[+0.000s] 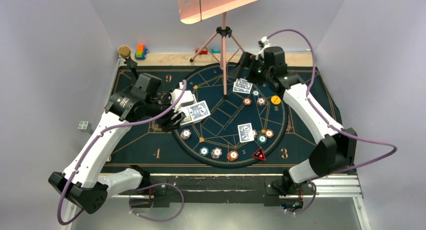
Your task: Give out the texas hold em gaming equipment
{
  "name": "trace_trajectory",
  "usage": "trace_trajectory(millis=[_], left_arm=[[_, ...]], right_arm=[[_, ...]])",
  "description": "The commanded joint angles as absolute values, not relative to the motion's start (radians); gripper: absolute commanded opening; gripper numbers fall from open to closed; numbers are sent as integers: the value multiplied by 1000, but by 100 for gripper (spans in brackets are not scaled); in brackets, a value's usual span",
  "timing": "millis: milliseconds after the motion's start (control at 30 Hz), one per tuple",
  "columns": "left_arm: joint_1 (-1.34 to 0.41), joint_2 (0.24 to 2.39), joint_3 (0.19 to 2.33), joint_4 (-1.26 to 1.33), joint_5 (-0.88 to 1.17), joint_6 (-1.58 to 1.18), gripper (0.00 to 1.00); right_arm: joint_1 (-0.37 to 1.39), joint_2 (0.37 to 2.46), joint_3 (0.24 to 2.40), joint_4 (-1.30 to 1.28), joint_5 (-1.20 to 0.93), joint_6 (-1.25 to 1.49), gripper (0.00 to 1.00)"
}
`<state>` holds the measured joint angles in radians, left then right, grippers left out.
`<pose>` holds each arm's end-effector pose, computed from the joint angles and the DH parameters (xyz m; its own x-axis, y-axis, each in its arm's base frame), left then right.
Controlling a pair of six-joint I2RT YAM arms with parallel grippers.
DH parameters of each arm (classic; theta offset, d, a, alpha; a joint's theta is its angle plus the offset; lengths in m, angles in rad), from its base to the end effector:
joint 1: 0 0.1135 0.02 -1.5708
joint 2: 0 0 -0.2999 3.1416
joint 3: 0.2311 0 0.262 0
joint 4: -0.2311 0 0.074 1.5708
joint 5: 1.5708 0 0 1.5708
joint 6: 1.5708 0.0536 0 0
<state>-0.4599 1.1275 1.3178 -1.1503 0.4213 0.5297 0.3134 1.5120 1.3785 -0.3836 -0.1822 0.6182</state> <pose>0.1703 -0.1088 0.3909 -0.3226 0.6744 -0.6642 0.9018 0.4321 0.0007 0.3521 0.1243 0.3758 -0.6458 0.3899 -0.6565 -0.0966 0.8112 0.5768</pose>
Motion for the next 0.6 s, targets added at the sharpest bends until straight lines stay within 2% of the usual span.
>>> trace_trajectory(millis=[0,100,300,567], left_arm=[[-456,1135,1329,-1101,419,490,0],[-456,1165,1322,-1074,424,492,0],[-455,1203,1354,-1057,417,499,0],[-456,1233,1400,-1033,446,472,0]], right_arm=[[411,1419,1343,-399,-360,505,91],[436,1363,1308,-359,-495,470,92],[502,1369,1336,-372,-600,431,94],[608,1512,1428,-455,-532,376,96]])
